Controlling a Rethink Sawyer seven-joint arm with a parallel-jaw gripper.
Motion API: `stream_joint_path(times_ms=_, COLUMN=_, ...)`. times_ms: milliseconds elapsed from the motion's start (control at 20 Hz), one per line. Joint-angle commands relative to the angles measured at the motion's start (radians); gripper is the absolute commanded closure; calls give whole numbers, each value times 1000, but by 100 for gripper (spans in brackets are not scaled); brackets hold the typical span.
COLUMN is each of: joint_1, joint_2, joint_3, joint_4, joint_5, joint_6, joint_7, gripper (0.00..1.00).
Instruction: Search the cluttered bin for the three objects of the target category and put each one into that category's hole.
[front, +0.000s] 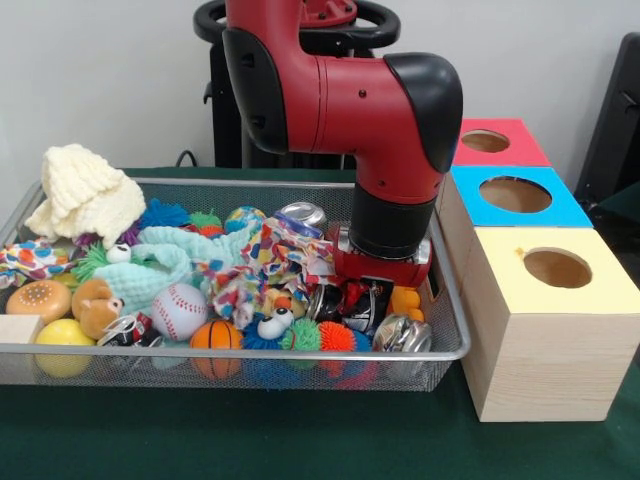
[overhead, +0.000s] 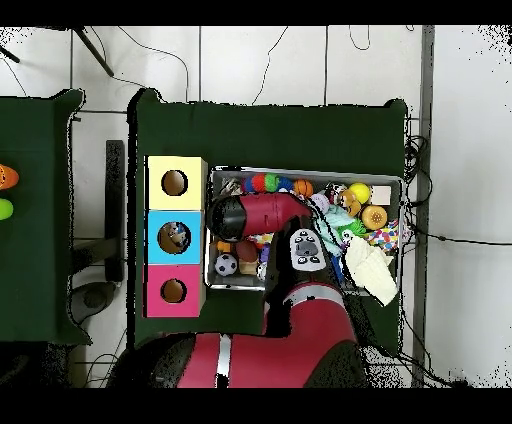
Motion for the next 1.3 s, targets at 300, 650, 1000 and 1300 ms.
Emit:
stream_joint_path(times_ms=300, joint_1=-13, joint_2=233, joint_3=73, joint_4=-53, joint_5=-5, joint_6=-186, joint_7=99, gripper=100)
stream_joint_path(times_ms=650, joint_1=-50, joint_2=160, joint_3=82, joint_4=62, joint_5=-38, joint_6=-289, joint_7=106, gripper=100)
stream_joint_path(times_ms=1000, joint_1=-65, joint_2=246, joint_3=68, joint_4=-52, joint_5=-28, joint_6=-268, joint_7=84, gripper=100)
stream_joint_path(times_ms=1300, joint_1=-61, joint_2=322, joint_3=39, joint_4=-165, joint_5=-34, joint_6=-284, joint_7=88, gripper=100)
